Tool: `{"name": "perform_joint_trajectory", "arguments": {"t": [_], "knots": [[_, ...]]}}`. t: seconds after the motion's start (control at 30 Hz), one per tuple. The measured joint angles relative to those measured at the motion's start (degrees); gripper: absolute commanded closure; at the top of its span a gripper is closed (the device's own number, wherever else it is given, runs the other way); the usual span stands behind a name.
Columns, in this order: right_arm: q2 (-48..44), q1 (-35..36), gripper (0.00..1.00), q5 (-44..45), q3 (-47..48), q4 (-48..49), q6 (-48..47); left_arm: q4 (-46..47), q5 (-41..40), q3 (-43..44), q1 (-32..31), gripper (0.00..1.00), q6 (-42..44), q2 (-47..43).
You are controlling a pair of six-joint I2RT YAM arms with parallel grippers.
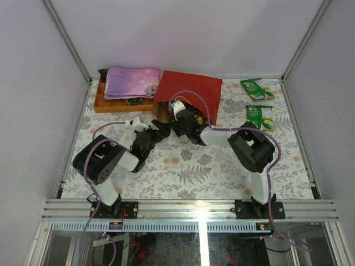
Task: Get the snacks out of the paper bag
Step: Take out the snack from the paper bag.
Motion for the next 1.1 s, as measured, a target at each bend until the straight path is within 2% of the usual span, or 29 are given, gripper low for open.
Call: {"name": "perform_joint_trajectory", "arguments": {"t": [0.47, 0.63, 0.93, 1.1], "knots": [[0.00, 0.39, 0.30, -6.80, -0.04, -0.48, -3.19, -1.68, -0.39, -0.81, 0.00, 0.00, -0.59, -0.20], [0.02, 1.33, 0.31, -5.92, 0.00, -0.98, -5.35, -0.98, -0.39, -1.05, 0.02, 0.00, -1.29, 0.96], [2.43, 2.36, 0.32, -0.70, 2.03, -1.68, -7.78, 7.04, -0.74, -1.03, 0.20, 0.00, -2.93, 8.04], [2.62, 2.40, 0.33, 1.07, 2.23, -1.68, -8.52, 3.74, -5.66, 0.15, -2.29, 0.00, -2.23, 7.30]]}}
